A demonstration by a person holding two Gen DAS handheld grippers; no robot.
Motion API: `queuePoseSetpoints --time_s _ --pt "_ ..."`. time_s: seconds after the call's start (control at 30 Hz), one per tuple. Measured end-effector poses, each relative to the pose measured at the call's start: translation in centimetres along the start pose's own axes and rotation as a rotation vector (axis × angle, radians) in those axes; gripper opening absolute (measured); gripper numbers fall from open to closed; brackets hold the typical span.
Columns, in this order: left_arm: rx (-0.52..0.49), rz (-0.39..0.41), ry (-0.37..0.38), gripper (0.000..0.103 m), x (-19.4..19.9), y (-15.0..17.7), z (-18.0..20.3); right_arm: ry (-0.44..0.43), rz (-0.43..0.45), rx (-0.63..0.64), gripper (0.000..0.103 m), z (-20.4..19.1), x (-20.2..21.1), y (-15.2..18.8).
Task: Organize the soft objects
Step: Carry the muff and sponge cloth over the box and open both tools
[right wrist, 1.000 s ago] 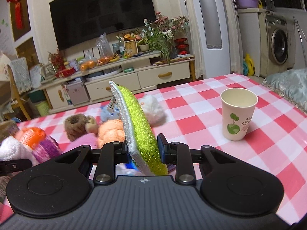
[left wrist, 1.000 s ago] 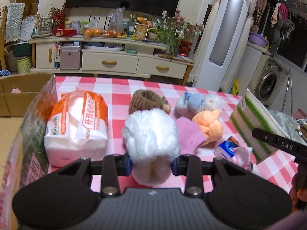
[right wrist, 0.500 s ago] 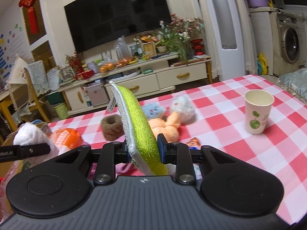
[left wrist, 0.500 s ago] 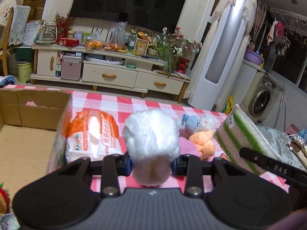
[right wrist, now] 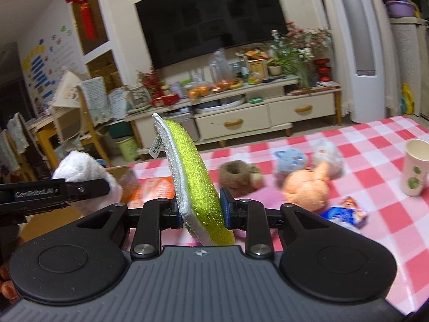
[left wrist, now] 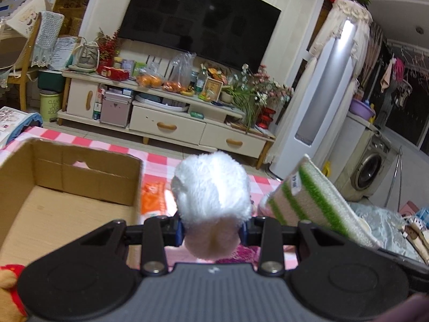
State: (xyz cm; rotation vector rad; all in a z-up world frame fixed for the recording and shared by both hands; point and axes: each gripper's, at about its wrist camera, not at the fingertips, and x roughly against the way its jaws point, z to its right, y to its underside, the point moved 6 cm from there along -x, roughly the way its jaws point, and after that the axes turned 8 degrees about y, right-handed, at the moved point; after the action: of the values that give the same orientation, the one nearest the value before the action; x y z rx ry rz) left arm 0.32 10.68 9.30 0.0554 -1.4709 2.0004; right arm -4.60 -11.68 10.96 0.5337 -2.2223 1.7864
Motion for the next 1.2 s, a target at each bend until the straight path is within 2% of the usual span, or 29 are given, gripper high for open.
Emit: queuePoseSetpoints --time_s 0.27,0.6,0.93,1.2 --pt "0.039 0.055 -0.037 0.036 2.5 -1.2 -2.9 -0.135 -0.008 0.027 0.032 -6.0 -0.3 -0.8" --pt "0.101 0.107 -0.183 0.036 4.8 -2.2 -8.3 -0.258 -0.060 0.069 0.032 -14.0 -3.0 -0.8" --pt "0.172 0.121 -0.303 0.038 6.5 -2.7 -13.2 -0.322 -0.119 0.123 0.033 -17.3 -5.3 0.4" --pt "0.207 0.103 -0.350 0.039 7.4 -2.2 -15.3 -0.321 -0.103 0.202 0.035 -18.0 -4.6 1.2"
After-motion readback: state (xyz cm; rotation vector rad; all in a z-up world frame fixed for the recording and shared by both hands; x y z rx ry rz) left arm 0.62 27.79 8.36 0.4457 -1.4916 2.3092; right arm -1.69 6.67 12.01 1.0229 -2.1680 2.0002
